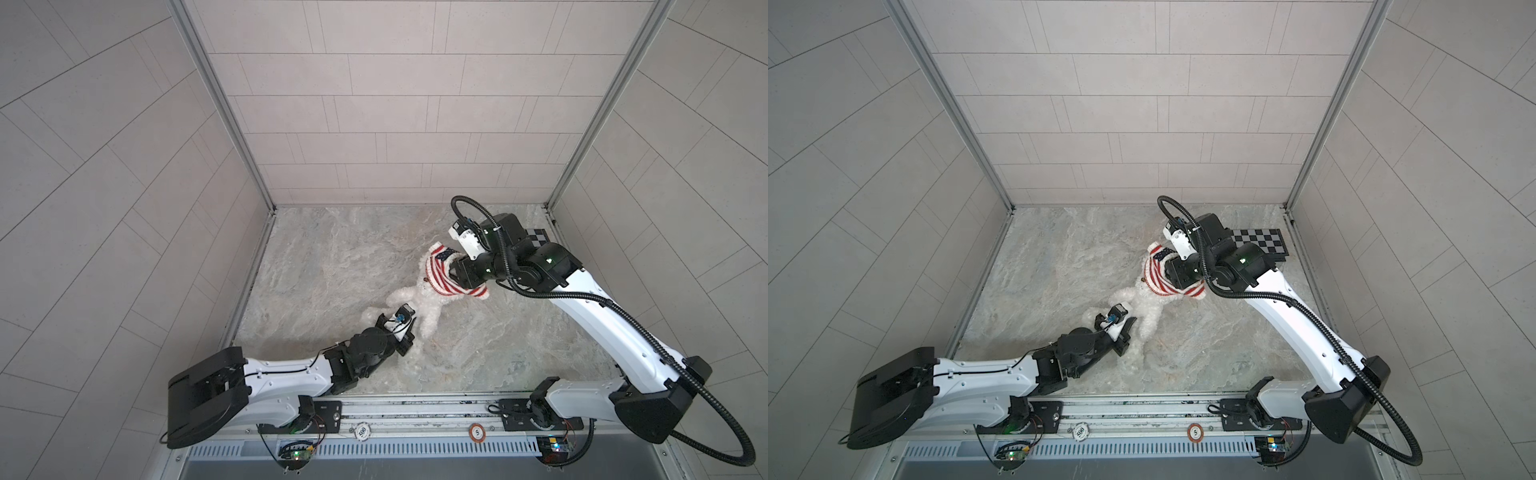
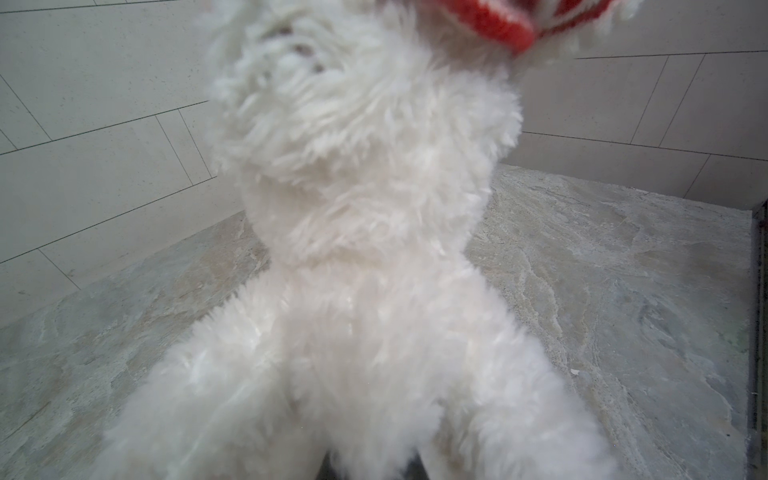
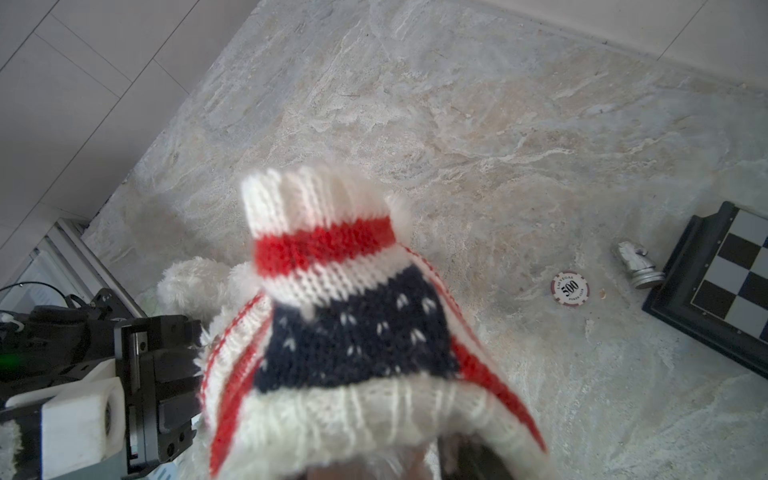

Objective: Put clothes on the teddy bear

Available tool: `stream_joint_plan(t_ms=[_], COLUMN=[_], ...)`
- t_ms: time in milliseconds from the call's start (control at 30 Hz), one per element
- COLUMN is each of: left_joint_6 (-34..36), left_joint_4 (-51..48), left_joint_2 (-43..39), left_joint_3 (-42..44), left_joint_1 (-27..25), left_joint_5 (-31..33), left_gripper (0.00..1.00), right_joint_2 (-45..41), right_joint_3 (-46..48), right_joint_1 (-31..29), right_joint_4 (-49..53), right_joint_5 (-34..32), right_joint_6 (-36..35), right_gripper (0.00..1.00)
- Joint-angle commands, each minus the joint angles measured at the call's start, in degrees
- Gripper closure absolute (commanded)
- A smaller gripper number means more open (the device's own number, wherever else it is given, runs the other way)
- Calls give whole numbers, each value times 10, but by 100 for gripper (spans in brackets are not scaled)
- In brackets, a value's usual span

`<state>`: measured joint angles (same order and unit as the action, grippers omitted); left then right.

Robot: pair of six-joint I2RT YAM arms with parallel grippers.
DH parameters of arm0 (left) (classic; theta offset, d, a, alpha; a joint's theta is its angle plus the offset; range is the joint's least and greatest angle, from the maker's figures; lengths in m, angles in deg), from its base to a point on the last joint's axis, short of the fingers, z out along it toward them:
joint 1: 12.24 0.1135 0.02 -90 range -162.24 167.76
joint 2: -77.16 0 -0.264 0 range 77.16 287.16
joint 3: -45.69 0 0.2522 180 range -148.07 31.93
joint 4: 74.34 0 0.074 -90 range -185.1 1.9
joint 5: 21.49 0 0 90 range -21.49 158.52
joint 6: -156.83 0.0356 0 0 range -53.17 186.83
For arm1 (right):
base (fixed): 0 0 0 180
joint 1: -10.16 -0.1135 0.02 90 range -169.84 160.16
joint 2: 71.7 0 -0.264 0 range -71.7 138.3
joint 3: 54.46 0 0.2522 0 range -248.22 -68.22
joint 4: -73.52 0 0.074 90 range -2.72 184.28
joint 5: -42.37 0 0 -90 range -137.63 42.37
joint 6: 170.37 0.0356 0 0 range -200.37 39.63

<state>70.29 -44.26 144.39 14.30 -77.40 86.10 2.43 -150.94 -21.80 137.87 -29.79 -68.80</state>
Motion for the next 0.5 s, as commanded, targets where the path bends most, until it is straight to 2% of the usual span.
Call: stream_joint_plan(t_ms=[0,233,467], left_joint_6=[9,14,26], left_joint_4=[23,27,30], left_joint_2=[0,4,11], left_joint_3=[-8,-9,-16], left_joint_1=[-3,-3,-4], left_joint_5=[-4,3,15], left_gripper=[100,100,100], right_joint_2=[5,14,23], right_joint_3=[-3,8,21], right_joint_1=[4,8,11], right_joint_4=[-2,22,33], right_joint_5=[62,90,106], right_joint_6=[1,-5,-4], right_gripper=[45,45,51])
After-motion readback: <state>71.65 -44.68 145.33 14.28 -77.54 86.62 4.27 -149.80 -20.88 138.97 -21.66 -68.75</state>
